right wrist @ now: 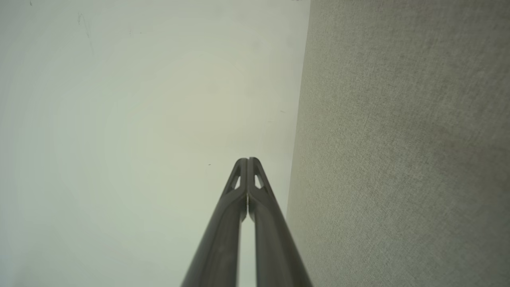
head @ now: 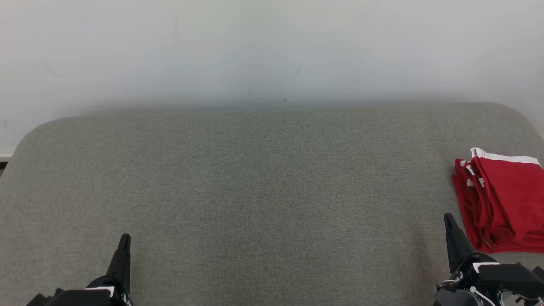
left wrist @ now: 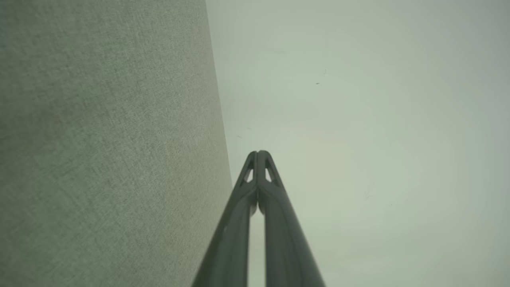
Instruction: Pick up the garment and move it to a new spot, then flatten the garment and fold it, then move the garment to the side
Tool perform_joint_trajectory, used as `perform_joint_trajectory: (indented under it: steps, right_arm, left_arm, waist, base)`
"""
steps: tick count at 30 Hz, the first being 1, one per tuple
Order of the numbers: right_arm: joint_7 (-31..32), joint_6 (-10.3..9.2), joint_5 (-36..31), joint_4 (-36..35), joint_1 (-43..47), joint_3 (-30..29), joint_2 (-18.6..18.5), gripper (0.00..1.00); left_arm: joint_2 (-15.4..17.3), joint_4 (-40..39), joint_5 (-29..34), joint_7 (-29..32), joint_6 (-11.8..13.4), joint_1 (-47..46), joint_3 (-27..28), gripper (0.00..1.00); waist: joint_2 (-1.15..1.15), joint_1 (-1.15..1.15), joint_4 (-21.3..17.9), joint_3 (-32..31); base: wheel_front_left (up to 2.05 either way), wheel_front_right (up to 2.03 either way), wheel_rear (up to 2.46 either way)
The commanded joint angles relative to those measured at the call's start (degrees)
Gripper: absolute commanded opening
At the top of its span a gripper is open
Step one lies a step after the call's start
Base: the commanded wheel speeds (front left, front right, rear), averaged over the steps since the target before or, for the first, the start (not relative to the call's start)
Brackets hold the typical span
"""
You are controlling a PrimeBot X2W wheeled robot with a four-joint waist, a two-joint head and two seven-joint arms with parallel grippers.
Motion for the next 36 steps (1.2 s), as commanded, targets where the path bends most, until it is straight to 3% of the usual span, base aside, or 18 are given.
perform_joint_trajectory:
  steps: [1, 36]
  right_arm:
    - [0.08, -0.12, 0.11, -0.03, -0.48, -0.05, 0.08, 0.0]
    - [0.08, -0.11, 0.12, -0.04, -0.48, -0.04, 0.09, 0.0]
  left_arm:
    - [0.3, 0.04, -0.27, 0.11, -0.2, -0.59, 0.19, 0.0]
    - [0.3, 0.04, -0.26, 0.1, -0.2, -0.59, 0.18, 0.0]
  waist:
    - [0.0, 0.0, 0.0, 0.0]
    - [0.0, 0.0, 0.0, 0.0]
  base:
    - [0.0, 0.0, 0.0]
    - [0.0, 0.0, 0.0]
